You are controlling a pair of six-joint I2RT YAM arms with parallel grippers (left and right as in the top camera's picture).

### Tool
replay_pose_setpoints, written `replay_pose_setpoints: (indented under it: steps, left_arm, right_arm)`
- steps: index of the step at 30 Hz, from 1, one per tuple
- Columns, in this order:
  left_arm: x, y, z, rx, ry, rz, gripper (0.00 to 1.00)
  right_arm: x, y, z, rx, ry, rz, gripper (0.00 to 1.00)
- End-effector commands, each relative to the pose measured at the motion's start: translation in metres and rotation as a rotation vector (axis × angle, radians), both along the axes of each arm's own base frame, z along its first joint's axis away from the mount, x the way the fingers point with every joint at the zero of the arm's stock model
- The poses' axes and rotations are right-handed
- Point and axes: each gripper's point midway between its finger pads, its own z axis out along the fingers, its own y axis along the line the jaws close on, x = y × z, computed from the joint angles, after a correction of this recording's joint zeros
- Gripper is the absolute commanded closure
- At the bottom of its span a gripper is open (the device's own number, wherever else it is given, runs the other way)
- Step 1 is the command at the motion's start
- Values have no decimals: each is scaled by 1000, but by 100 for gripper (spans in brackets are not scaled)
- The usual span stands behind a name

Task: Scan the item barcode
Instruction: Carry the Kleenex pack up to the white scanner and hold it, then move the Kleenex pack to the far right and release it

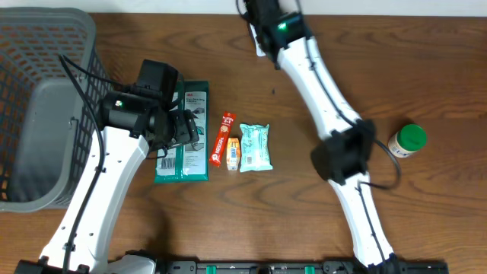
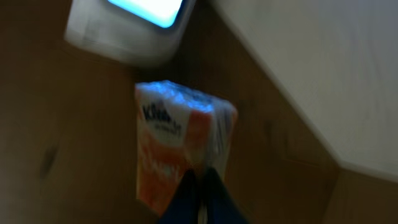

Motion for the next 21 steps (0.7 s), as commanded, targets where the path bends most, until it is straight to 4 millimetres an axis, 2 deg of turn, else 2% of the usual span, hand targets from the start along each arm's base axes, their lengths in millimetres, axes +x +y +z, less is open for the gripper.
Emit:
replay_pose_setpoints:
  steps: [1, 3, 5, 6, 9, 13, 16, 21]
  left_arm:
    - [0, 1, 3, 7, -11, -3, 15]
    - [0, 1, 3, 7, -11, -3, 15]
    - [0, 1, 3, 7, -11, -3, 15]
    - [0, 1, 3, 7, -11, -3, 15]
    - [0, 1, 3, 7, -11, -3, 15]
    - [0, 1, 3, 7, -11, -3, 15]
    - [0, 1, 3, 7, -11, -3, 15]
    - [0, 1, 3, 7, -11, -3, 15]
  right_arm:
    - [-46, -8, 80, 244, -13, -46, 99]
    - [-74, -16, 81, 290, 96, -38, 99]
    - [-98, -32, 79, 310, 194, -61, 99]
    - [-101, -40, 77, 318, 219, -82, 99]
    - [-95, -67, 74, 395, 199, -256, 99]
    - [-97, -91, 54, 476, 281, -363, 99]
    - [-107, -100, 36, 529, 370, -413, 99]
    - [-137, -134, 3, 470, 503, -532, 99]
